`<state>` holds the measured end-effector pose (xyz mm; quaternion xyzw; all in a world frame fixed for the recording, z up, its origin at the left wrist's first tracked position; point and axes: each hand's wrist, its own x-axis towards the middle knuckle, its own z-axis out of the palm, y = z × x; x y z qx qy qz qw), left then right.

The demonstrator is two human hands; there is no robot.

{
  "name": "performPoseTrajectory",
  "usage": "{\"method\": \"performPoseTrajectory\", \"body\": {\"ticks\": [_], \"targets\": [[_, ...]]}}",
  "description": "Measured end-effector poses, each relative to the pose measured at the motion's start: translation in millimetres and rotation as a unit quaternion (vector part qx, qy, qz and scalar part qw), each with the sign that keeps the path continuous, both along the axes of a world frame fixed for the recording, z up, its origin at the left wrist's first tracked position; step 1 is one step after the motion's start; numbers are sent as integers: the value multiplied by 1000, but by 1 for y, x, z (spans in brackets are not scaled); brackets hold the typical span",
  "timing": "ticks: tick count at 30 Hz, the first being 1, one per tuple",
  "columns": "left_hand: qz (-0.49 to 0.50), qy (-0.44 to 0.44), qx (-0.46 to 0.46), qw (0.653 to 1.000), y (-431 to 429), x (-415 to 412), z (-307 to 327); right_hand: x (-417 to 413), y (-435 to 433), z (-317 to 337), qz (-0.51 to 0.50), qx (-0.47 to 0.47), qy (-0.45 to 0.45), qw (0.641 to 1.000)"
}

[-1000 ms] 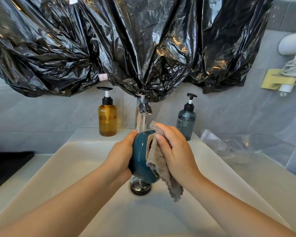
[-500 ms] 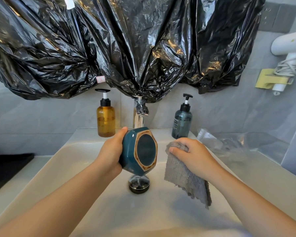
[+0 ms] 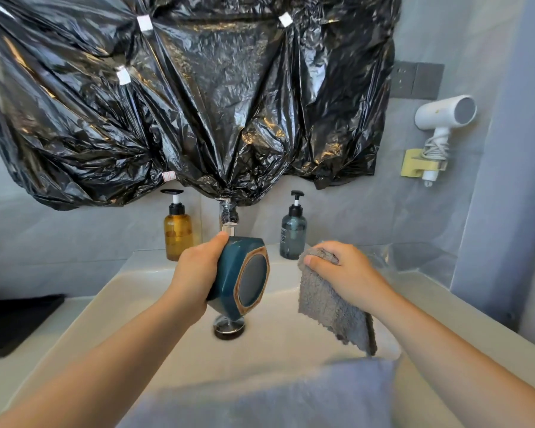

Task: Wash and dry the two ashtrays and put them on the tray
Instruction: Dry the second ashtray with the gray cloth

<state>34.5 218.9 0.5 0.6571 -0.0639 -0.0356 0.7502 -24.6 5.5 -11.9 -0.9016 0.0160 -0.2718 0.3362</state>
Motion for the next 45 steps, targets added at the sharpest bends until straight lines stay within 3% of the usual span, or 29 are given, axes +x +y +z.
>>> {"method": "performPoseTrajectory", "body": {"ticks": [5,8,19,23,27,33,41,45], "targets": [[-34,-51,26,998,-8,-54,19,-65,-15,16,-36,-18,-27,999],[-55,-39,27,997,-15,-91,19,-105,-27,14,-41,-14,-33,999],[-114,1,83,990,-51,-195,-41,-205,-79,-63,-144,-3,27,989],[-134,20,103,985,-62,-212,-65,-213,-96,-91,-193,0,24,981],[-137,20,115,984,-69,-223,-84,-205,-108,-113,-239,-55,2,969],[-133,28,129,982,-73,-223,-100,-181,-124,-143,-269,-139,88,949],[-140,24,112,984,-73,-213,-102,-175,-134,-174,-269,-104,170,942],[-145,-54,140,978,-72,-214,-104,-185,-124,-145,-256,-95,196,942]]}}
